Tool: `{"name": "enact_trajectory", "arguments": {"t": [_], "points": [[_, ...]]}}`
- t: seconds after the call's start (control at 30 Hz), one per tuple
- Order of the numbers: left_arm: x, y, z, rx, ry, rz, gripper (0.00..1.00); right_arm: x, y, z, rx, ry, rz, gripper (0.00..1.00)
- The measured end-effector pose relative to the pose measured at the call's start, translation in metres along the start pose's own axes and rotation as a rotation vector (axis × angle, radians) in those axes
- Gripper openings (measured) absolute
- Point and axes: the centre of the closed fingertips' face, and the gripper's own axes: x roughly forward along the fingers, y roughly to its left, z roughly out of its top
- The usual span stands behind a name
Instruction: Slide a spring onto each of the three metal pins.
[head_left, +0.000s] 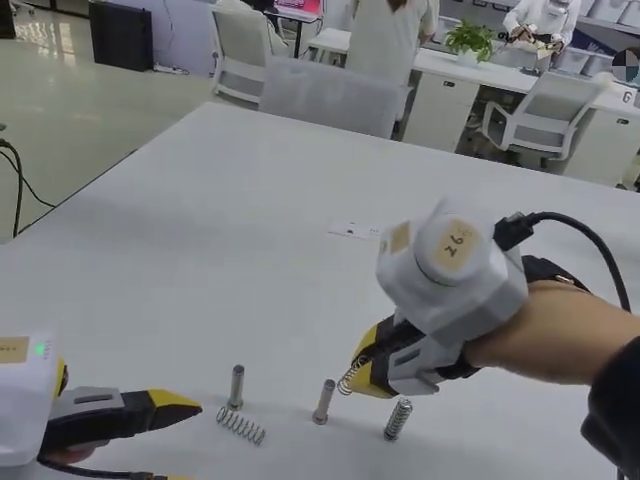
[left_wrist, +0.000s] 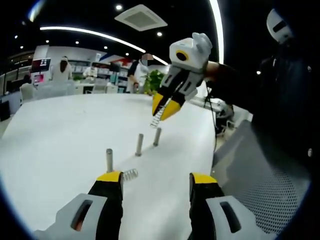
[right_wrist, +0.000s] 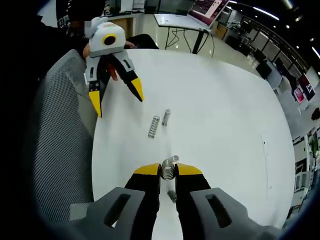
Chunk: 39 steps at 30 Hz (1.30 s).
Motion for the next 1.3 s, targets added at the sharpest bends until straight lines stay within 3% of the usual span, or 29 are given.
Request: {"name": "enact_trajectory", "arguments": {"t": [0.47,1.3], "points": [[0.000,0.000,-0.002,0.006,0.004,0.005,0.47,0.023,-0.013,-0.003,-0.017,0.058,0.017,0.08],[-0.001,0.001,-0.005,0.007,0.018,0.013,0.46,0.049,-0.009,-0.007,-0.035,0.113,0.071,0.08]]}}
